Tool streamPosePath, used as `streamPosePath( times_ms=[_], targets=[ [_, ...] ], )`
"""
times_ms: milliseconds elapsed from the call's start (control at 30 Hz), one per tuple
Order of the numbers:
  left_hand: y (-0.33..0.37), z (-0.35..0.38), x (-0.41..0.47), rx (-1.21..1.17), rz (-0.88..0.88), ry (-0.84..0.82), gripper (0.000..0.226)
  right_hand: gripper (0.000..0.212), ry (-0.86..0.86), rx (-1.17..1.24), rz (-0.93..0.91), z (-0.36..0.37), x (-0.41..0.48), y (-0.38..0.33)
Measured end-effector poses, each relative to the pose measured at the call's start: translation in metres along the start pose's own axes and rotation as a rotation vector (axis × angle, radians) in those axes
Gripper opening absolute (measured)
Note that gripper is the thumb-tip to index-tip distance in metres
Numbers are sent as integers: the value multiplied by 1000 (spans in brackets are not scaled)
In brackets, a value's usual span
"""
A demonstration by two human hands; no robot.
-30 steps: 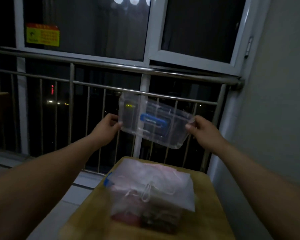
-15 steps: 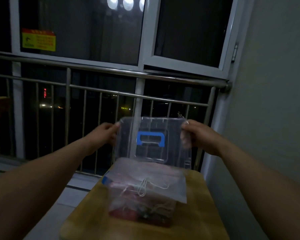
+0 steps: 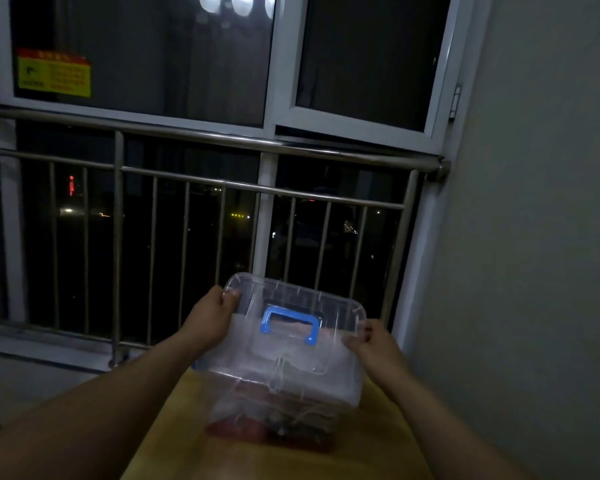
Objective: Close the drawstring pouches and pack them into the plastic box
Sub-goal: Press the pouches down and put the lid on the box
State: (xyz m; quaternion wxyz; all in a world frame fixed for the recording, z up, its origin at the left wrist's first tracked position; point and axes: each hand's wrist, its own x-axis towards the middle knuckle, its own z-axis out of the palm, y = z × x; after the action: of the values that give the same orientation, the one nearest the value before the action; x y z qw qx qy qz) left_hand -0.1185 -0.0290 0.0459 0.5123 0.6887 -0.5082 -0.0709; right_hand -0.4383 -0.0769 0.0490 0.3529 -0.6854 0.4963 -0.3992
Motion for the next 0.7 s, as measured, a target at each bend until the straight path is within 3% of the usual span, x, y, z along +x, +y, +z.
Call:
streamPosePath(
  times_ms=[100,233,400,700],
  targets=[
    [-10,8,7,137,-54,-20,45,42,47,-74,20,11,4,19],
    [-14,17,7,120,-131,-98,43,44,104,-47,87,29,10,28],
    [-23,11,6,154,-152,-73,44,40,244,-126,88,53,16,28],
    [-25,21,16,244,-195,-125,47,33,214,-140,165,50,24,36]
  ],
)
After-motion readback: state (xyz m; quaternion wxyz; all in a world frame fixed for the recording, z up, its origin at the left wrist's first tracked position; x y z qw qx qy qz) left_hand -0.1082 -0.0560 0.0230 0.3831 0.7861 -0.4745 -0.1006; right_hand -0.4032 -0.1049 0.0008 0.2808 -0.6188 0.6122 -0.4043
